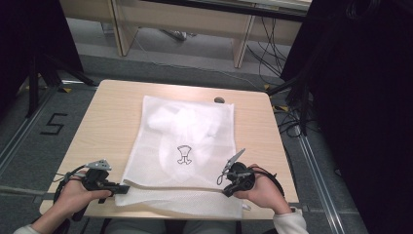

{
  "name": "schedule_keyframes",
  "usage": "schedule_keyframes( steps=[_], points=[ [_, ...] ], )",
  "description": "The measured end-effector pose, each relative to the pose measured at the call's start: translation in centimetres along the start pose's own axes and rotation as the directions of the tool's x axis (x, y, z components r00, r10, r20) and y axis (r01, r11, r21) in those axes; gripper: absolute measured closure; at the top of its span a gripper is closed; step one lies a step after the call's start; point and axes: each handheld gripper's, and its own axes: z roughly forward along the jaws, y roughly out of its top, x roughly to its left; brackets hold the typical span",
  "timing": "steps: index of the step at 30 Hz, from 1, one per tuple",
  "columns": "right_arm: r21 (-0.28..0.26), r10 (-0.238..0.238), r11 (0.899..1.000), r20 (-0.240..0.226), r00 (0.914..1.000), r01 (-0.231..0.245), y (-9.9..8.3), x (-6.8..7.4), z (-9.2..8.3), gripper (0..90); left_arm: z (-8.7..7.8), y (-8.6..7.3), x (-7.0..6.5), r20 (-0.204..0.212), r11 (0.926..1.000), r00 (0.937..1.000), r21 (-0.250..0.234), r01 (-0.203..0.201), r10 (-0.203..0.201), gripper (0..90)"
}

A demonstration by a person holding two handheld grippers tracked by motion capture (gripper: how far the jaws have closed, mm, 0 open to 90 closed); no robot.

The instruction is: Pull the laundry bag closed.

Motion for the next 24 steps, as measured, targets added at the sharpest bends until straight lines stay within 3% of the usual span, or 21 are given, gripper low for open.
schedule_keyframes(
  steps=[3, 14, 19, 24],
  points=[
    [0.011, -0.021, 1.0, 0.006, 0.9998, 0.021, -0.3, -0.3, -0.1, 82.2, 0.0, 0.0, 0.0, -0.006, 1.0, 1.0, 0.003, -0.002, 0.002, 85.5],
    [0.048, 0.042, 0.998, 0.041, 0.9982, -0.044, -2.4, -1.2, 0.1, 82.2, -0.1, -0.1, 0.0, -0.013, 0.9999, 0.9999, 0.009, -0.007, 0.008, 85.5],
    [0.051, 0.049, 0.997, 0.04, 0.998, -0.051, -2.7, -1.5, 0.3, 82.2, 0.0, -0.2, 0.0, -0.018, 0.9999, 0.9998, -0.009, -0.006, 0.006, 85.5],
    [0.057, 0.047, 0.997, 0.047, 0.9978, -0.05, -2.7, -1.5, 0.3, 82.0, -0.1, -0.2, 0.0, -0.012, 1.0, 0.9999, 0.004, -0.007, 0.007, 85.4]
  ],
)
